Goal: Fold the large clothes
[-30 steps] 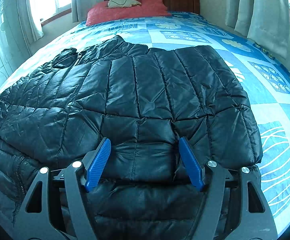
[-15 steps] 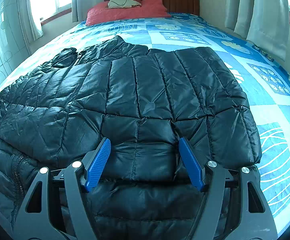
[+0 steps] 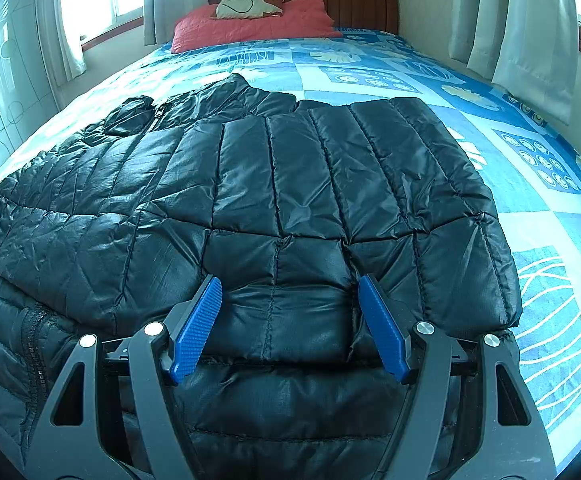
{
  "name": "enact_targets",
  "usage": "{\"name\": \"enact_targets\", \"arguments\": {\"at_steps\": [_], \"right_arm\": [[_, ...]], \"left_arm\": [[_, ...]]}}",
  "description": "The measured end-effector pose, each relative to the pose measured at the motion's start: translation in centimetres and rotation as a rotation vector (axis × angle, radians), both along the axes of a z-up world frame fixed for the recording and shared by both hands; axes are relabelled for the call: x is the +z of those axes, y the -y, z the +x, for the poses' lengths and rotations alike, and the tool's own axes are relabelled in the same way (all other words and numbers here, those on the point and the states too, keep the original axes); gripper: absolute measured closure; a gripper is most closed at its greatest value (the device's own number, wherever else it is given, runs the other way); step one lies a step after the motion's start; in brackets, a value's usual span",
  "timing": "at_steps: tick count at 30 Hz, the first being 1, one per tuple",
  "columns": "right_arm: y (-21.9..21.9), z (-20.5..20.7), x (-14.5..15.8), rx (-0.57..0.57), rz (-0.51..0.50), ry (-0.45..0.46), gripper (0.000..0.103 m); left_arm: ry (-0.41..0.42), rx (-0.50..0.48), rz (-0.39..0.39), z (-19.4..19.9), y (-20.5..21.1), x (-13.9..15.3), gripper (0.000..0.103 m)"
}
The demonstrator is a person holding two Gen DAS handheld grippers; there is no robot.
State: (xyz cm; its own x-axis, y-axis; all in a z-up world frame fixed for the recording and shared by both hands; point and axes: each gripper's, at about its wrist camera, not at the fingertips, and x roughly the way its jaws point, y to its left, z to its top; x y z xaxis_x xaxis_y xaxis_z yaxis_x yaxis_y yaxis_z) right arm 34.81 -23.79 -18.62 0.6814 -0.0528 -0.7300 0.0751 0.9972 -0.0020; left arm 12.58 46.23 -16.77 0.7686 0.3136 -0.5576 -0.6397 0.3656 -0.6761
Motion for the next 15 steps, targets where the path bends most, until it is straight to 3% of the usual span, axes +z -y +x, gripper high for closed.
{"name": "enact_targets", "arguments": {"at_steps": [1,3,5,6,7,9,15], "right_arm": [[0.0,0.0,0.0,0.000,-0.001,0.000,0.033],[0.0,0.0,0.0,0.000,-0.001,0.001,0.033],[0.0,0.0,0.0,0.000,-0.001,0.001,0.033],[0.0,0.0,0.0,0.000,-0.001,0.001,0.032],[0.0,0.0,0.0,0.000,-0.001,0.001,0.033],[0.0,0.0,0.0,0.000,-0.001,0.001,0.033],[0.0,0.0,0.0,0.000,-0.002,0.002,0.033]], "left_arm": [[0.020,0.001,-0.001,-0.1,0.0,0.0,0.047],[0.050,0.007,0.000,-0.4,0.1,0.1,0.045],[0.034,0.014,-0.001,-0.2,-0.1,0.1,0.062],[0.042,0.005,-0.008,-0.3,-0.2,-0.2,0.084],[0.056,-0.003,-0.030,-0.5,-0.4,-0.6,0.092],[0.035,0.003,-0.034,-0.4,-0.4,-0.6,0.094],[-0.059,-0.053,0.242,2.2,3.4,4.4,0.097]]}}
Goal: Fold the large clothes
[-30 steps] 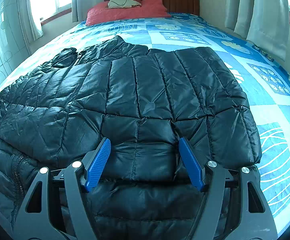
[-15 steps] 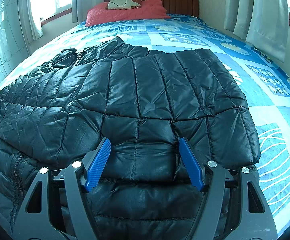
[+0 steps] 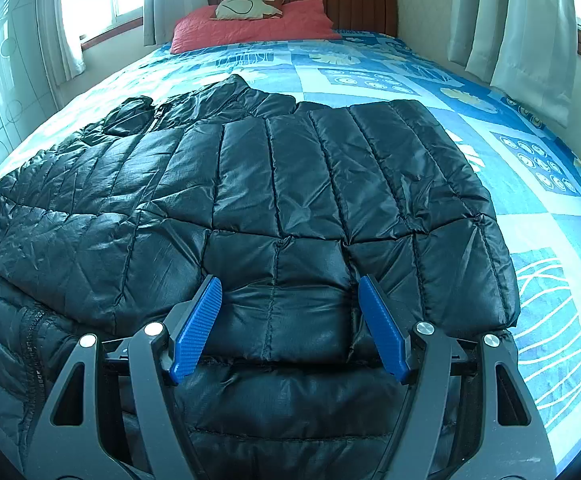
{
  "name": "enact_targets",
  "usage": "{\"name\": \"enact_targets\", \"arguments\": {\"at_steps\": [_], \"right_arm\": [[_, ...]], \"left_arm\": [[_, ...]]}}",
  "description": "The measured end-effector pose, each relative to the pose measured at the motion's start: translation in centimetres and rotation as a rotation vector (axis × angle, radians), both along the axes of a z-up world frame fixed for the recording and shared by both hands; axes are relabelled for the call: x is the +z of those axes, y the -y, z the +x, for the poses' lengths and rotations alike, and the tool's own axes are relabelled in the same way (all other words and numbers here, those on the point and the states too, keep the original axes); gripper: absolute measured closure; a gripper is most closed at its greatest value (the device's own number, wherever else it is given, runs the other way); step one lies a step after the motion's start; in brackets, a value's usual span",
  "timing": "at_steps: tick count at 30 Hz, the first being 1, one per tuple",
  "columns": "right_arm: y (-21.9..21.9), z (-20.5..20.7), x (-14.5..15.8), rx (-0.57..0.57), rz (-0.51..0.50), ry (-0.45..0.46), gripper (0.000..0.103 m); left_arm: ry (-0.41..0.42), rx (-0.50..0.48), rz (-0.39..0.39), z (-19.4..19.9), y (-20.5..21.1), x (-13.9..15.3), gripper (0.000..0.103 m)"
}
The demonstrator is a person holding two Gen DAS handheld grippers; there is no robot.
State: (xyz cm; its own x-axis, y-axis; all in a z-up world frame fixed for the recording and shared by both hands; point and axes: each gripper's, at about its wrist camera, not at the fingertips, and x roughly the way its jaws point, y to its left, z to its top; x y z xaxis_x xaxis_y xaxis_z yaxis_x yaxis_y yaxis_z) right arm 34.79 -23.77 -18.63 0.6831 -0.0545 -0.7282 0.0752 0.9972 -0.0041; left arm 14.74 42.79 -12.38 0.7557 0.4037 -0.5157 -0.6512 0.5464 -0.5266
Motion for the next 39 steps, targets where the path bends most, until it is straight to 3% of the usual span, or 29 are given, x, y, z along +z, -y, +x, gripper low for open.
{"name": "enact_targets", "arguments": {"at_steps": [6,9,18,29,39], "right_arm": [[0.1,0.1,0.0,0.000,0.005,0.001,0.033],[0.2,0.2,0.1,-0.002,0.009,0.003,0.033],[0.4,0.2,0.2,-0.005,0.021,0.010,0.032],[1.1,0.6,0.1,-0.006,0.036,0.020,0.032],[0.8,0.1,-0.1,-0.010,0.057,0.032,0.032]], "left_arm": [[-0.061,-0.160,0.267,5.0,7.6,4.1,0.097],[-0.065,-0.255,0.351,7.7,11.8,5.3,0.097],[-0.118,-0.523,0.493,14.7,24.8,6.2,0.097],[-0.221,-0.805,0.683,19.4,39.1,3.1,0.096],[-0.321,-0.939,0.717,19.7,46.3,-0.5,0.096]]}}
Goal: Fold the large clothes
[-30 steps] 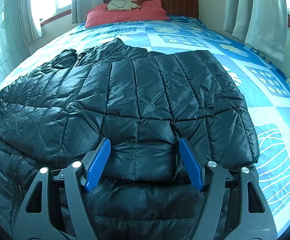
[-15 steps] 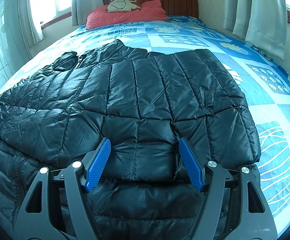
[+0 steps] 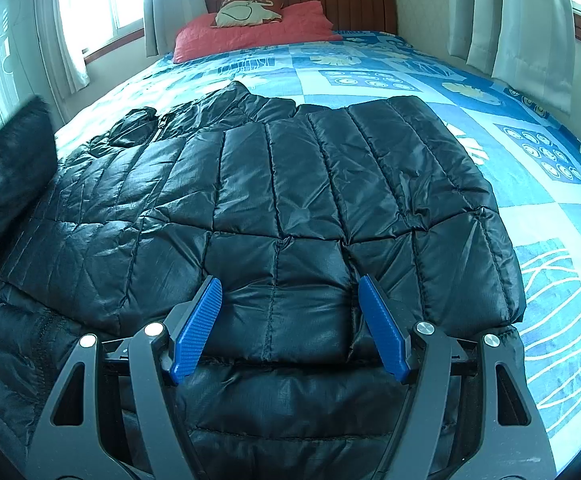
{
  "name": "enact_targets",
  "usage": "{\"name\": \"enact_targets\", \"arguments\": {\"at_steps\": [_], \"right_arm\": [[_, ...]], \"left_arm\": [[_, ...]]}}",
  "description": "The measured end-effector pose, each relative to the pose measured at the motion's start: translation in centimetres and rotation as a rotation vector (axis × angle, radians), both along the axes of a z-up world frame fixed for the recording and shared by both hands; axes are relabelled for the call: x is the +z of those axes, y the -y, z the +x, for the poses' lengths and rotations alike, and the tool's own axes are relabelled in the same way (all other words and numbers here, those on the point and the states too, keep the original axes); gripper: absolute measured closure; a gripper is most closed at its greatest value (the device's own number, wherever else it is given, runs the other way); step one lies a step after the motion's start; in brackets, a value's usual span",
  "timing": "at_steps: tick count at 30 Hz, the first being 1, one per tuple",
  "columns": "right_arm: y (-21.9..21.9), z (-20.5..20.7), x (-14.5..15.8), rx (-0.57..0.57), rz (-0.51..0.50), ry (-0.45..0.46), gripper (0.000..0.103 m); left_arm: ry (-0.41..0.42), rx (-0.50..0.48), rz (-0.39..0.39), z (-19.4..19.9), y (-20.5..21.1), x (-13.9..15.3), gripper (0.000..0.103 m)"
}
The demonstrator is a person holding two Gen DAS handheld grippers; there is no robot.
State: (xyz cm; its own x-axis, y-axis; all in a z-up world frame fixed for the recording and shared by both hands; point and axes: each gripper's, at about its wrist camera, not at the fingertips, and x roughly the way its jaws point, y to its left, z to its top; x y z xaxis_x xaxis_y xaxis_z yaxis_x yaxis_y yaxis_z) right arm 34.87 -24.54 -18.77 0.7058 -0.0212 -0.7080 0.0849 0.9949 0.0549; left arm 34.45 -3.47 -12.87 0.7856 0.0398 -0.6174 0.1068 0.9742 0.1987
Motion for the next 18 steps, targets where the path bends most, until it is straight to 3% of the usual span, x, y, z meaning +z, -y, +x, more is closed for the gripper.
{"name": "enact_targets", "arguments": {"at_steps": [3,6,10,14,18], "right_arm": [[0.0,-0.1,0.0,-0.001,0.006,0.003,0.032],[0.0,-0.2,0.0,-0.001,0.006,0.002,0.032],[0.1,-0.1,0.0,-0.001,0.005,0.001,0.032],[0.0,-0.1,0.1,-0.001,0.003,-0.009,0.032],[-0.8,-0.7,1.7,-0.010,0.022,0.008,0.032]], "left_arm": [[-0.025,-0.035,-0.003,-1.1,0.8,-0.2,0.093],[-0.054,-0.068,0.003,-1.4,1.5,-0.6,0.082],[-0.072,-0.102,-0.006,-1.7,2.6,-0.8,0.032],[-0.043,-0.127,0.018,-2.8,3.3,0.2,0.030],[-0.009,-0.134,0.006,-5.1,1.3,1.6,0.030]]}}
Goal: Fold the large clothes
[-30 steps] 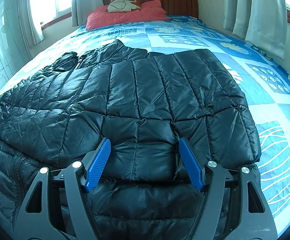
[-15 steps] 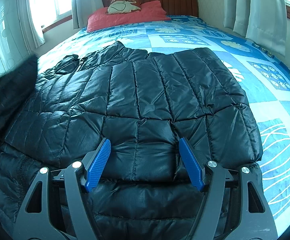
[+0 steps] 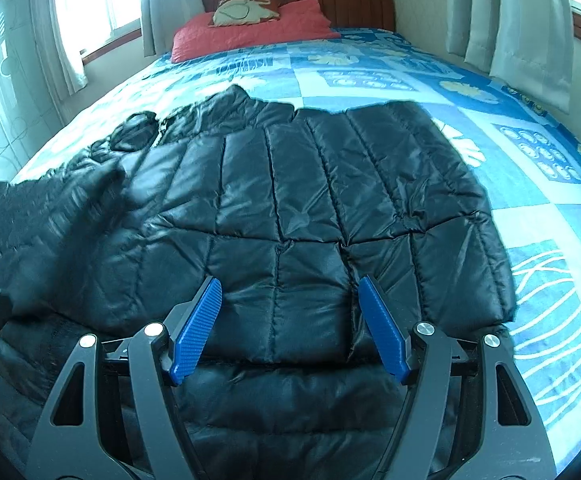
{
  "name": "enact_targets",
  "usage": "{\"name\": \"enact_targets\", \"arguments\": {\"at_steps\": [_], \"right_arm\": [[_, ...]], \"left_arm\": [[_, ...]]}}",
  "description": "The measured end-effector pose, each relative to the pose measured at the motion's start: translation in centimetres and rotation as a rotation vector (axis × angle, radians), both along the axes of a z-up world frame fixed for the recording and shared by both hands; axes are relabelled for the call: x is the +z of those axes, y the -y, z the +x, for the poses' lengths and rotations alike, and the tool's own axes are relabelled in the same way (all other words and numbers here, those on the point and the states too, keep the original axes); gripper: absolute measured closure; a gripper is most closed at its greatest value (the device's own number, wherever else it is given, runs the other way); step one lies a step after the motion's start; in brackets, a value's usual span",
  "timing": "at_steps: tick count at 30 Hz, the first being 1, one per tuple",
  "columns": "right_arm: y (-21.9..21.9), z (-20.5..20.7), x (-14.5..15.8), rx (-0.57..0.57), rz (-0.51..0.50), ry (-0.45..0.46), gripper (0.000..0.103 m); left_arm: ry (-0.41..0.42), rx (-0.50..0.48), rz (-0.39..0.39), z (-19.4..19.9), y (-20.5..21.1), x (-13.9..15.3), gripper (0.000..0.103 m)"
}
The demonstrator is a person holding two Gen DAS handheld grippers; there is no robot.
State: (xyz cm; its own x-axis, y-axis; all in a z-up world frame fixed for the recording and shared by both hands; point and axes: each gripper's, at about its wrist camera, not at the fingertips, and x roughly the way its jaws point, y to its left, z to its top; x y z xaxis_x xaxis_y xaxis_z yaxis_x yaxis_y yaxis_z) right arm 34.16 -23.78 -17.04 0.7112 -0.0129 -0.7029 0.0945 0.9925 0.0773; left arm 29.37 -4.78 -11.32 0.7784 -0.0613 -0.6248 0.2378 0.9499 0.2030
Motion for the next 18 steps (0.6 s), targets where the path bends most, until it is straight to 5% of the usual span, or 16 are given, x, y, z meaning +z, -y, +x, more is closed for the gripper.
{"name": "enact_targets", "arguments": {"at_steps": [6,12,13,14,18], "right_arm": [[-5.3,0.6,2.3,0.110,0.154,0.018,0.032],[-10.8,3.9,0.4,0.167,0.180,-0.077,0.033],[-11.7,4.0,0.2,0.173,0.149,-0.072,0.049],[-12.2,4.1,0.2,0.187,0.132,-0.080,0.078],[-12.2,3.2,1.7,0.205,0.095,-0.033,0.086]], "left_arm": [[0.034,0.102,-0.045,-1.7,-7.0,1.2,0.030],[0.032,0.252,-0.045,-1.7,-13.8,0.9,0.030],[0.028,0.273,-0.052,-1.7,-14.7,0.8,0.030],[0.025,0.287,-0.057,-1.7,-15.4,0.8,0.030],[0.037,0.332,-0.080,-1.5,-17.7,1.1,0.030]]}}
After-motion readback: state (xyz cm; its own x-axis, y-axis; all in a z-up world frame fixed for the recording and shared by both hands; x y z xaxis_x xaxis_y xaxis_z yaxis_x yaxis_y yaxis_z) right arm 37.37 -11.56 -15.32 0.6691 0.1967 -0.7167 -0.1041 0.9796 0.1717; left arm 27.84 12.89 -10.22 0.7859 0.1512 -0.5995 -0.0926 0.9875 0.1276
